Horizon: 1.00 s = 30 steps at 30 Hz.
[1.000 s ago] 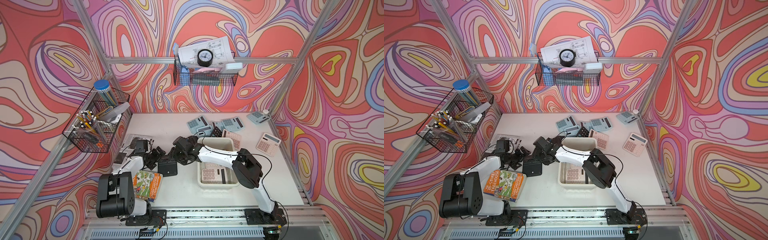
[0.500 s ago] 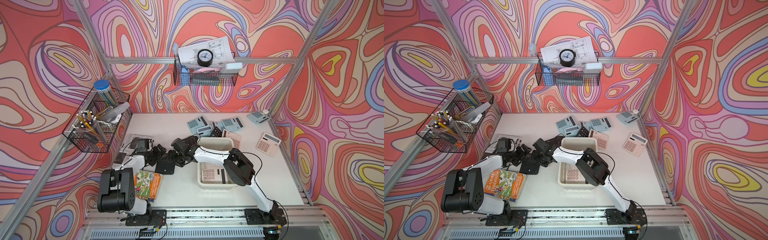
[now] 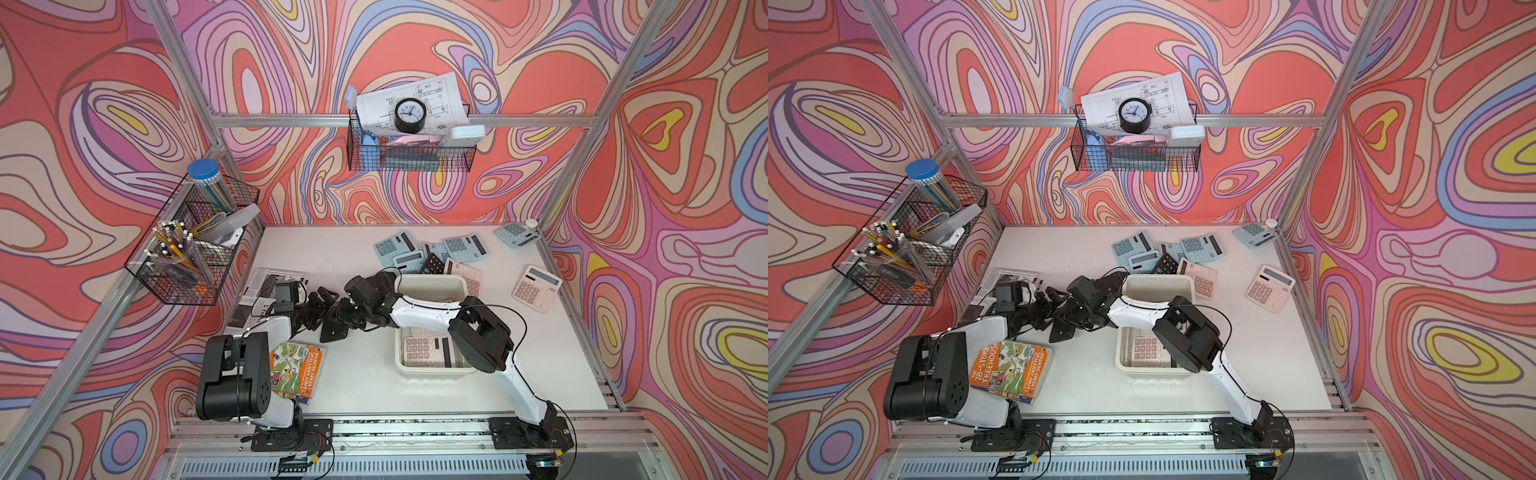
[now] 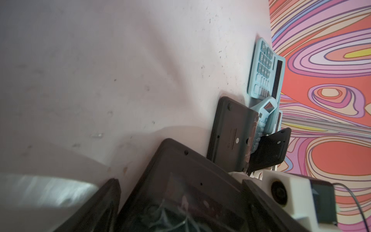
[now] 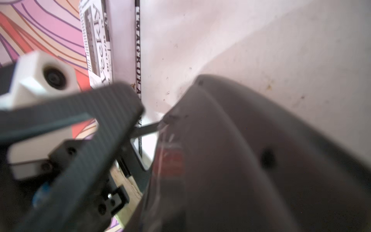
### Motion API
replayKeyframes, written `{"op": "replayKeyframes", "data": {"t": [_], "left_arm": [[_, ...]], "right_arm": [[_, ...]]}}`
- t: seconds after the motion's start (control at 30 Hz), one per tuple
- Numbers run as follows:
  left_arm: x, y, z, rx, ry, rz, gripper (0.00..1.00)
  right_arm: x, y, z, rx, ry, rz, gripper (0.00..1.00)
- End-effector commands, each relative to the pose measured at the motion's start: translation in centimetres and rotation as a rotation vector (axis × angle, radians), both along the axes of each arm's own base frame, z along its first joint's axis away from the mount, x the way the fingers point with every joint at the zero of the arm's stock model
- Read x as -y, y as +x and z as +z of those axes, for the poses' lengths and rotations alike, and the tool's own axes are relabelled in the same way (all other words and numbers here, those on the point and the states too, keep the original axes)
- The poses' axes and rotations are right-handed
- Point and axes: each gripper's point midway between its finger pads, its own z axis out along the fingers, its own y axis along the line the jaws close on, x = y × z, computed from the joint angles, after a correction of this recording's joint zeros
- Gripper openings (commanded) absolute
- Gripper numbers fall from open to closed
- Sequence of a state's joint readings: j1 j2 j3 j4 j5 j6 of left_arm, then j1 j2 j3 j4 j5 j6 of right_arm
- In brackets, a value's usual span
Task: Put the calculator in the storage box
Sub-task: Pick up the calculator at the center of the board.
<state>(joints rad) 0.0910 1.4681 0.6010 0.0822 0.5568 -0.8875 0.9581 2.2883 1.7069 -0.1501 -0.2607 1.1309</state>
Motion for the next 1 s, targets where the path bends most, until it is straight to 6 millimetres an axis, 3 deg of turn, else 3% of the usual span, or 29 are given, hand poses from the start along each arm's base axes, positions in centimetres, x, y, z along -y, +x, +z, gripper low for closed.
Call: {"op": "replayKeyframes", "data": {"t": [0.0, 0.13, 0.33, 0.6, 0.73, 0.77, 0.97], "left_arm": [[-1.0, -4.1, -2.0, -0.200, 0.065, 0.043, 0.92], [-2.0, -3.7, 1.8, -0.158, 0.142, 0.045, 0.95], [-2.2, -4.0, 8.0, -0.077, 0.186, 0.025, 0.99], [-0.5, -5.5, 14.9, -0.005, 0.108, -0.029, 0.99], [0.7, -6.6, 17.1, -0.032, 0.063, -0.055, 0.99], [1.0, -6.8, 17.7, -0.036, 0.057, -0.060, 0.99], [3.5, -8.2, 20.4, -0.085, 0.078, -0.102, 0.99]], "right_arm": [[0.2, 0.4, 4.2, 0.103, -0.008, 0.017, 0.17], [0.5, 0.3, 6.5, 0.172, -0.022, 0.058, 0.07], [1.7, -0.3, 11.5, 0.352, -0.031, 0.160, 0.08], [6.6, -1.5, 17.4, 0.675, -0.207, 0.262, 0.10], [9.5, -1.8, 18.3, 0.824, -0.381, 0.294, 0.10], [10.4, -2.1, 19.4, 0.868, -0.407, 0.292, 0.10], [13.6, -3.0, 19.5, 1.062, -0.683, 0.349, 0.12]]}}
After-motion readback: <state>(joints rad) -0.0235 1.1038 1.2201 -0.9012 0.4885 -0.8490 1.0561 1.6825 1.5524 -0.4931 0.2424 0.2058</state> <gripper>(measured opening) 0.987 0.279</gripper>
